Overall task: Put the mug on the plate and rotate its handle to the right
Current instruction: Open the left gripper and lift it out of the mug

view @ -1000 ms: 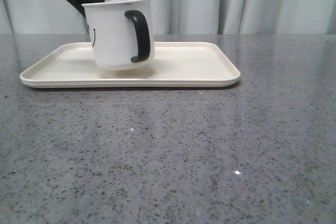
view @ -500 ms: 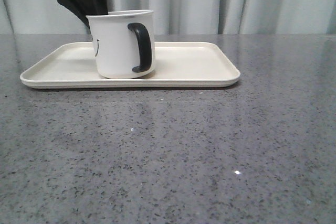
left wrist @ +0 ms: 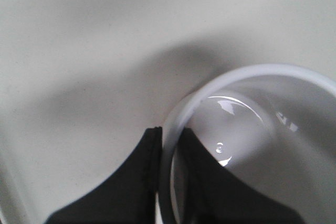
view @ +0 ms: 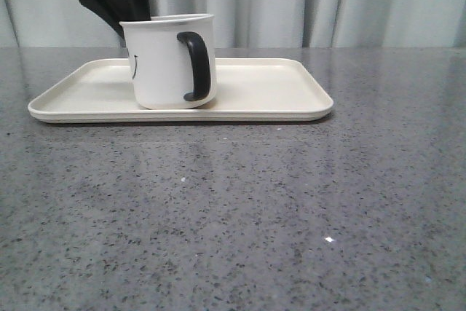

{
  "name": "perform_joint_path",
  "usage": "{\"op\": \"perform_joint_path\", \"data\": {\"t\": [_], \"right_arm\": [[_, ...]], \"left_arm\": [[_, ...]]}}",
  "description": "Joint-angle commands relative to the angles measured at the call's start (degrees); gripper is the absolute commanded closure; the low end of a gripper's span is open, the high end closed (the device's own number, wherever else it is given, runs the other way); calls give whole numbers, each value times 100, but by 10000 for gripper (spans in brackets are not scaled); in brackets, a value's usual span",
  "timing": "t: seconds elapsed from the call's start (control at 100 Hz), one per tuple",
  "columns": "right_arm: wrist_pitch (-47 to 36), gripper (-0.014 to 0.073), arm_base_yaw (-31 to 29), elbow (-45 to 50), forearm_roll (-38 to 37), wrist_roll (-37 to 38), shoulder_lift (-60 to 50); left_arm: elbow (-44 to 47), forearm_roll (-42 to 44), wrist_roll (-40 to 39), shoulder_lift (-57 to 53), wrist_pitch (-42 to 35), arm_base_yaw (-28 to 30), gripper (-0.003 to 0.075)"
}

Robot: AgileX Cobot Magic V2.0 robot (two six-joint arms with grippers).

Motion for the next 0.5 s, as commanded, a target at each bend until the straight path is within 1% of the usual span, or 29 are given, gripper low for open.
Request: {"op": "perform_joint_path", "data": {"t": [0.0, 0.28, 0.37, 0.49], "right_arm": [[-442, 19, -24, -206, -19, -23, 68], [-442, 19, -24, -206, -19, -23, 68], [-442, 19, -24, -206, -19, -23, 68], [-442, 19, -24, -206, -19, -23, 68]], "left_arm": [[-180, -162, 12, -247, -82, -51, 647], [-202, -192, 12, -247, -96, -51, 374], [-312, -190, 12, -247, -129, -51, 330], [-511, -190, 12, -332, -239, -51, 330]]}}
